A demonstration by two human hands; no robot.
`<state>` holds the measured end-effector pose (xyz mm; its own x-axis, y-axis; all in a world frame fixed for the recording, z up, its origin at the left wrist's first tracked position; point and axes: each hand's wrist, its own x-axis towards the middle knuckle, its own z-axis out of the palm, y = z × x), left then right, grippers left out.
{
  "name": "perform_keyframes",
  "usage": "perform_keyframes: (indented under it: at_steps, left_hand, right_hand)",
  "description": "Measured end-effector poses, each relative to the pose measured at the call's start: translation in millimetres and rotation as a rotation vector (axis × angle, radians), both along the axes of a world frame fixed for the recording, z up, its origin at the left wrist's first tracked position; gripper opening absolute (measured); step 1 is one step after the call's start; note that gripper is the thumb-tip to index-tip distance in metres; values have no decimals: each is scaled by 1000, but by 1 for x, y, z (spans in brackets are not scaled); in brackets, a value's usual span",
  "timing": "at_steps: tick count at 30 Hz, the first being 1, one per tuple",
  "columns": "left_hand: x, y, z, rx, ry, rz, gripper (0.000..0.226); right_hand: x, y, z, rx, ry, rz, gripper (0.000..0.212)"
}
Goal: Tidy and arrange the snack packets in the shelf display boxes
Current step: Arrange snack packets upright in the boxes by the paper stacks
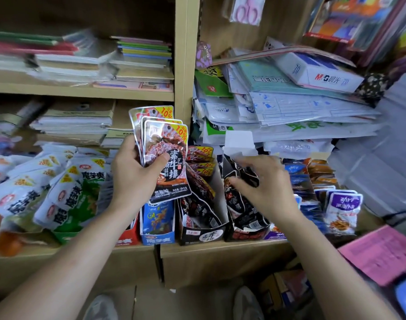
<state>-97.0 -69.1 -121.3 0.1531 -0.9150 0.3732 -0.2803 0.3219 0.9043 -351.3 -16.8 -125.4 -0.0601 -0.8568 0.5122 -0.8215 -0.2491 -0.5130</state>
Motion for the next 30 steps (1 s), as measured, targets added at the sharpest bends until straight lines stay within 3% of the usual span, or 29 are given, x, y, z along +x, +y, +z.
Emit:
perform_keyframes:
  at_steps: [3,6,13,17,20,24,27,30]
  left_hand:
    - [2,0,1,-12,11,8,31]
    - [5,-1,-1,-7,37,7,34]
    - [15,-5,3,-35,67,24,31]
    - [12,-6,6,-55,37,-13,36]
    - [4,-7,6,-56,9,-46,41]
    - [-5,-11,4,-74,-7,-63,42]
    - [-9,-14,3,-85,-12,-58,42]
    - [-10,-17,2,-84,-19,-54,44]
  right_hand:
    - [24,-6,-13,111,170,126,50]
    - [31,-25,-18,77,274,84,16]
    - [32,-51,-13,10,-63,-124,15]
    - [41,-53,-16,130,-313,64,23]
    - [36,-50,-15,226,-348,208,37]
    - [26,-43,-16,211,-160,196,49]
    - [26,-34,-23,107,-5,160,38]
    - [36,-24,-35,86,332,104,32]
